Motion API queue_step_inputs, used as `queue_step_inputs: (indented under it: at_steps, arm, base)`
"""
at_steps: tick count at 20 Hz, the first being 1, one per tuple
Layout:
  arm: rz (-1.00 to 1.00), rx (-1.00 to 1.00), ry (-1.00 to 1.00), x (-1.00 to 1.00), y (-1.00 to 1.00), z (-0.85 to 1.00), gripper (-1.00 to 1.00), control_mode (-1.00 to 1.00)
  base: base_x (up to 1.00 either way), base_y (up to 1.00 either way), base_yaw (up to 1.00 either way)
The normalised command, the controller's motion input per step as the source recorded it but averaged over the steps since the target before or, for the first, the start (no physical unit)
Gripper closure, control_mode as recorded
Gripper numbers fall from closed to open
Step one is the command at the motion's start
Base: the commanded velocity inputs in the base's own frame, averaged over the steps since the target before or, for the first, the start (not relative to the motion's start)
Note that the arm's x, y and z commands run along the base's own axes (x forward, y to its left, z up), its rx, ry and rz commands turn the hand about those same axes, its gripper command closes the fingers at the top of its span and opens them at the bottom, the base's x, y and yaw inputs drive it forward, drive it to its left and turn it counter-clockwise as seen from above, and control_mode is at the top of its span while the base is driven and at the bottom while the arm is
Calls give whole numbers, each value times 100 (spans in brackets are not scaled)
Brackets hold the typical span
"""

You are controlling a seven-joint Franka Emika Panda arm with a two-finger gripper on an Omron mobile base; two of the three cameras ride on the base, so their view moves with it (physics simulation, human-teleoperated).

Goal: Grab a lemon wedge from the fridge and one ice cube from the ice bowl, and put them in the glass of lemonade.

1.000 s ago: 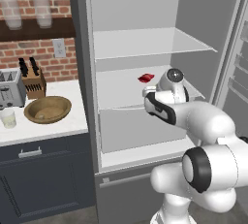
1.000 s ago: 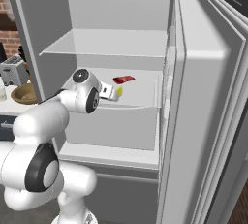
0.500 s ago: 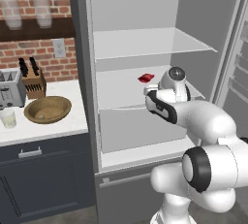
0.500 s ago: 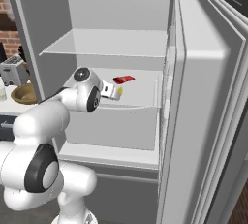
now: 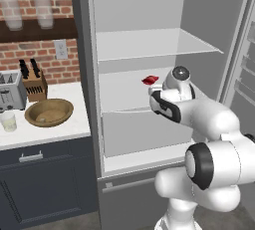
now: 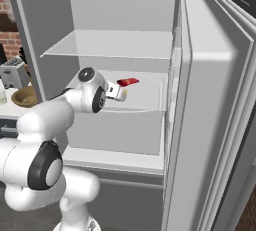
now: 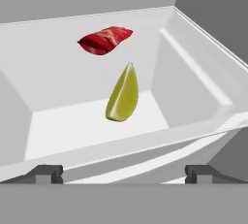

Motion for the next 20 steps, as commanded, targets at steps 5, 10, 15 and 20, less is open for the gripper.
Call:
queue_step_inputs:
  at_steps: [5, 10, 15, 20]
  arm:
    - [-5, 0, 0, 36, -8, -6, -100, -100]
    - [-4, 0, 1, 31, -1, -20, -100, -100]
    - [-2, 0, 2, 25, 0, -23, -100, -100]
    - [-3, 0, 3, 30, -1, -6, -100, -100]
  base:
    - [0, 0, 0]
    - [0, 0, 0]
    - [0, 0, 0]
    - [0, 0, 0]
